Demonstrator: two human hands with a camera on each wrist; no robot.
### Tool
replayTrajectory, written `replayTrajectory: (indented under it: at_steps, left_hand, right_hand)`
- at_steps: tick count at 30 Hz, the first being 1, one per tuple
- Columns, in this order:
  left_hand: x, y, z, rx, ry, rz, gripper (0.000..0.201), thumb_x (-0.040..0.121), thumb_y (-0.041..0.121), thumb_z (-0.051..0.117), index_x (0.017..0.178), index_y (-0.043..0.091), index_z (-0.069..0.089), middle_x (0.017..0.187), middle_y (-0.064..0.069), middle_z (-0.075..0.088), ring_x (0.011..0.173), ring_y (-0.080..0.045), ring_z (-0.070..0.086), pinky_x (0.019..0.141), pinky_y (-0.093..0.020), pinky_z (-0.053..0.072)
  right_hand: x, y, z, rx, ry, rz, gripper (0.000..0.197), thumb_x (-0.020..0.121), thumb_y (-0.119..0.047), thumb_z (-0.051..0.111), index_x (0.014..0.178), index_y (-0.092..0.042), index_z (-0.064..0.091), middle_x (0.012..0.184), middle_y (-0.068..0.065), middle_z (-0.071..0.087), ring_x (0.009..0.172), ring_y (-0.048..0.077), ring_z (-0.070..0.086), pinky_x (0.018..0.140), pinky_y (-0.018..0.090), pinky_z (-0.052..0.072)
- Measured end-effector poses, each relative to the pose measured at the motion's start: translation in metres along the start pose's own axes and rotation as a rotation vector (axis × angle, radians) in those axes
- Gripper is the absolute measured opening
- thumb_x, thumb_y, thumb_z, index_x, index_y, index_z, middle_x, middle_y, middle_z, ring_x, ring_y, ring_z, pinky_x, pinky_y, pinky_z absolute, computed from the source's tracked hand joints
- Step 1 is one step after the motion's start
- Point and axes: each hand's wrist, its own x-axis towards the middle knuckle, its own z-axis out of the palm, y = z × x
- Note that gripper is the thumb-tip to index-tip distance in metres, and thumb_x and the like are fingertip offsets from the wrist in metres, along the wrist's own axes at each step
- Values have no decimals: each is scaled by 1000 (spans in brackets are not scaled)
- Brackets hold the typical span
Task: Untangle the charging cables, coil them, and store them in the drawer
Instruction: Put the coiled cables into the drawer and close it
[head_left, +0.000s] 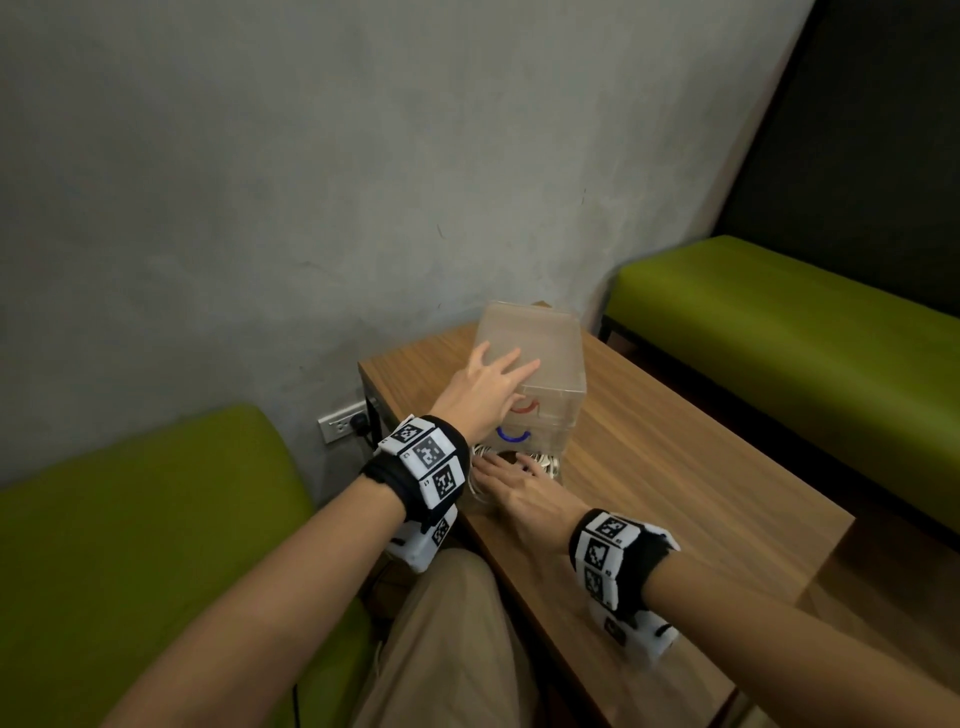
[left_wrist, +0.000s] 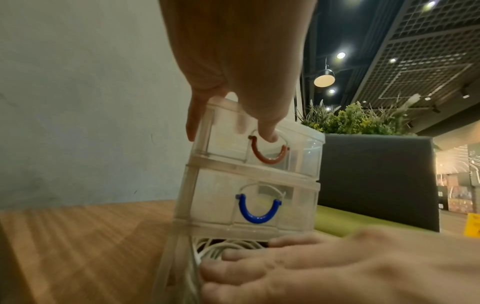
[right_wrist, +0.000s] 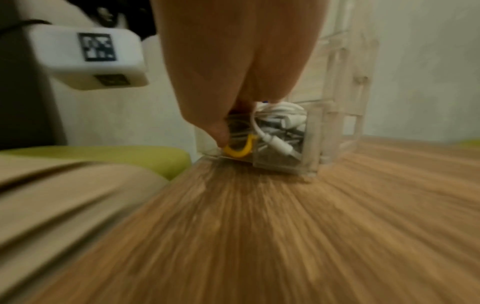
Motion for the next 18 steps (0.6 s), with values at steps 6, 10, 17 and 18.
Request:
replayTrajectory:
  at_steps: [6, 10, 17, 18]
  left_hand:
    - [-2, -1, -4, 15, -8, 6, 50, 98, 29, 36, 145, 29, 19, 153, -2, 25, 139, -37, 15, 100, -49, 42]
    - [-3, 2, -4, 32, 3, 10, 49, 98, 30, 35, 145, 29, 19, 153, -2, 25, 138, -38, 17, 96, -48, 46]
    - [-2, 5, -3, 42, -4, 14, 49, 99, 29, 35, 145, 27, 19, 152, -5, 26, 137, -41, 18, 96, -50, 46]
    - [-3, 6, -4, 43, -7, 11, 49, 99, 28, 35, 145, 26, 19, 152, -5, 26, 137, -41, 18, 96, -50, 46]
  right_hand:
    - [-3, -2, -11, -17, -64, 6, 63, 94, -11, 36, 148, -9, 3, 157, 9, 2, 144, 25, 1, 115, 38, -2]
    - [-26, -10, -22, -37, 51, 106, 51, 98, -9, 33, 146, -8, 16, 155, 16, 13, 143, 28, 12, 116, 40, 11]
    - [-45, 2, -18, -102, 26, 145, 41, 91, 4, 33, 131, 5, 40, 134, 21, 46, 122, 32, 49, 94, 41, 46]
    - [-43, 5, -16, -90, 65, 112, 40, 84, 6, 38, 122, 8, 51, 122, 23, 56, 109, 31, 59, 83, 38, 53]
